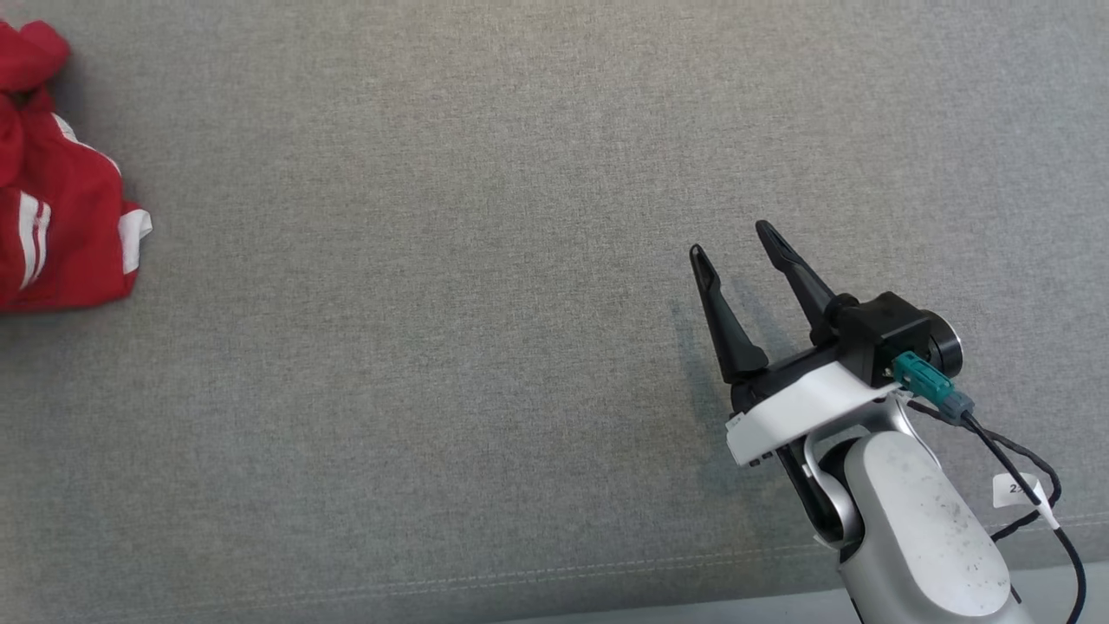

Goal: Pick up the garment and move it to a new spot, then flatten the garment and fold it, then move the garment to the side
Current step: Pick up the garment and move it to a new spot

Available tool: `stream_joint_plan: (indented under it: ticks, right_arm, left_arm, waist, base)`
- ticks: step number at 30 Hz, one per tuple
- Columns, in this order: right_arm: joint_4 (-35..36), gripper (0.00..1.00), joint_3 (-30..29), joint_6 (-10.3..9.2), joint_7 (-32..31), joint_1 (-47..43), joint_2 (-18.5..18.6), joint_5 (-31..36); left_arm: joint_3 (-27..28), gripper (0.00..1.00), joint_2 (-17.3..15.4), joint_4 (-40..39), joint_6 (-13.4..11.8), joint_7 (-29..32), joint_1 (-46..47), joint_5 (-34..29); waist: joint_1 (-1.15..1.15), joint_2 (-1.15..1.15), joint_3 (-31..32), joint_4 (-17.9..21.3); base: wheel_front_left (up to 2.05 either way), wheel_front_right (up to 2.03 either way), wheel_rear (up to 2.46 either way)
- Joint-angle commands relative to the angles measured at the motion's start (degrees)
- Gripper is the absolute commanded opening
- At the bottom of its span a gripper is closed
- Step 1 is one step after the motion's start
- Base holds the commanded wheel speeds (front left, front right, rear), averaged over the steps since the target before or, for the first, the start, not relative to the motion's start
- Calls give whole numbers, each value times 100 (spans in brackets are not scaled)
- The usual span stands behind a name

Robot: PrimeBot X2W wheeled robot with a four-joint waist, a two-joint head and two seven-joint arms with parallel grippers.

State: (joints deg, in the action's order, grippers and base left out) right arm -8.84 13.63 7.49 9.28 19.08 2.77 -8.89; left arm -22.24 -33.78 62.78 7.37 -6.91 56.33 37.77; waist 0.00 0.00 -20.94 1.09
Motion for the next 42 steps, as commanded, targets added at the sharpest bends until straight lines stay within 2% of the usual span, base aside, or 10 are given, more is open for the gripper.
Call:
stream_joint_plan:
  ticks: [1,6,13,25,36,42]
  right_arm:
    - [-22,100,7,0,53,-10,20,-27]
    - [-163,100,60,0,139,-44,20,-169]
    - [-361,100,117,0,280,-77,20,-348]
    - [-643,100,192,0,512,-97,20,-695]
    - [-778,100,255,0,593,-72,19,-909]
    - [-759,100,212,0,607,-69,18,-994]
  left_arm:
    - [-31,0,-42,-34,7,-75,89,-43]
    - [-249,0,-172,-204,6,-436,339,-115]
    - [-565,0,-222,-637,7,-634,645,-254]
    - [-1062,0,-122,-2092,-8,-420,851,-413]
    - [-1280,0,-86,-3954,-374,92,322,-410]
    - [-1528,0,179,-4963,-657,354,-157,-321]
  waist:
    - [0,0,75,-42]
    - [0,0,265,-62]
    - [0,0,524,-39]
    - [0,0,848,269]
    - [0,0,999,915]
    - [0,0,1022,1324]
  base:
    - [0,0,0]
    - [0,0,0]
    - [0,0,0]
    - [0,0,0]
    - [0,0,0]
    - [0,0,0]
